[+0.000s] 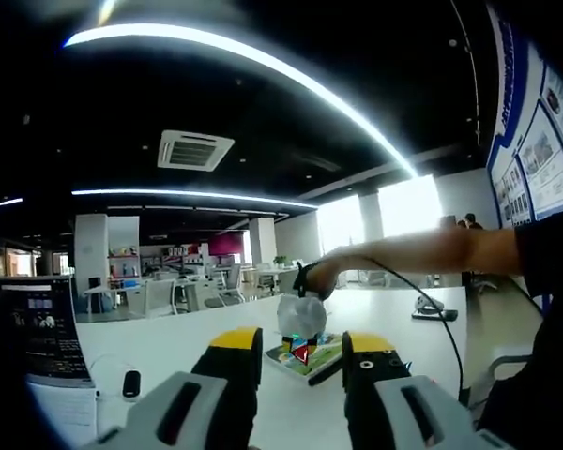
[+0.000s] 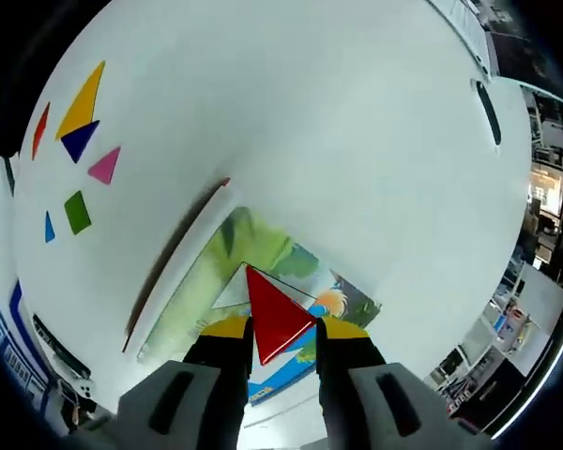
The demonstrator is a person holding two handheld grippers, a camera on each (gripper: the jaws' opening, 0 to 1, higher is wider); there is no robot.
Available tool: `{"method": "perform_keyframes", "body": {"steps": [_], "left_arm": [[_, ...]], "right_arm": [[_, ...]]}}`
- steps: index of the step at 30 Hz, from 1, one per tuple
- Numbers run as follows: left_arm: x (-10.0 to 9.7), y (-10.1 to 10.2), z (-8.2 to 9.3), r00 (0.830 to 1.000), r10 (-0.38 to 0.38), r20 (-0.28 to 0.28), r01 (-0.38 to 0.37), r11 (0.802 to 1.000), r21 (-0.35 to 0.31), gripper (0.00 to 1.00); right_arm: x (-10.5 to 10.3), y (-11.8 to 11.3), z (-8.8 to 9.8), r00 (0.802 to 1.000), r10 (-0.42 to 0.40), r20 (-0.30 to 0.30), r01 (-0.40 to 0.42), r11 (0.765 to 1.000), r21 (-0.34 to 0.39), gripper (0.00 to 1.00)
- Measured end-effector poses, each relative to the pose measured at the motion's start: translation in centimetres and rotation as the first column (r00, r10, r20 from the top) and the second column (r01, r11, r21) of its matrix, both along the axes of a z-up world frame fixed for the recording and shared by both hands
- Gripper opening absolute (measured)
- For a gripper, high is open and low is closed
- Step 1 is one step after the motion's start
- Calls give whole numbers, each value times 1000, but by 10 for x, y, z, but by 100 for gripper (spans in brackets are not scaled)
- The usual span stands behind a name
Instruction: Pick up the tangram pieces one by one and place each piece onto its matching region on the pattern sheet, fitting the shapes together until the outline on the sheet is completely filled by the tangram pieces
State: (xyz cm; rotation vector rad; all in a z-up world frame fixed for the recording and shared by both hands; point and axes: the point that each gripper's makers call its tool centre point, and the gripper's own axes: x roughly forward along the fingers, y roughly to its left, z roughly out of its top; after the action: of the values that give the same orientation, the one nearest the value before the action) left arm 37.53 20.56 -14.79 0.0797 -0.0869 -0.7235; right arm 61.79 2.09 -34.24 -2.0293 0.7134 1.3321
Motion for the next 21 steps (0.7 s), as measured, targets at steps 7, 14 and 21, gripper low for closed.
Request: {"method": "perform_keyframes", "body": {"steps": [7, 14, 21], "left_arm": [[0, 1, 1, 1000, 3, 2, -3, 1000, -1, 35], [0, 0, 0, 1000, 3, 3, -3, 1000, 0, 35], [-1, 1, 1, 1000, 4, 5, -4, 1000, -1, 35]], "right_arm": [[5, 0, -2, 999, 33, 24, -32, 999, -21, 28], [2, 2, -6, 999, 46, 20, -46, 998, -30, 28], [1, 4, -8, 998, 59, 21, -57, 997, -51, 28]]}}
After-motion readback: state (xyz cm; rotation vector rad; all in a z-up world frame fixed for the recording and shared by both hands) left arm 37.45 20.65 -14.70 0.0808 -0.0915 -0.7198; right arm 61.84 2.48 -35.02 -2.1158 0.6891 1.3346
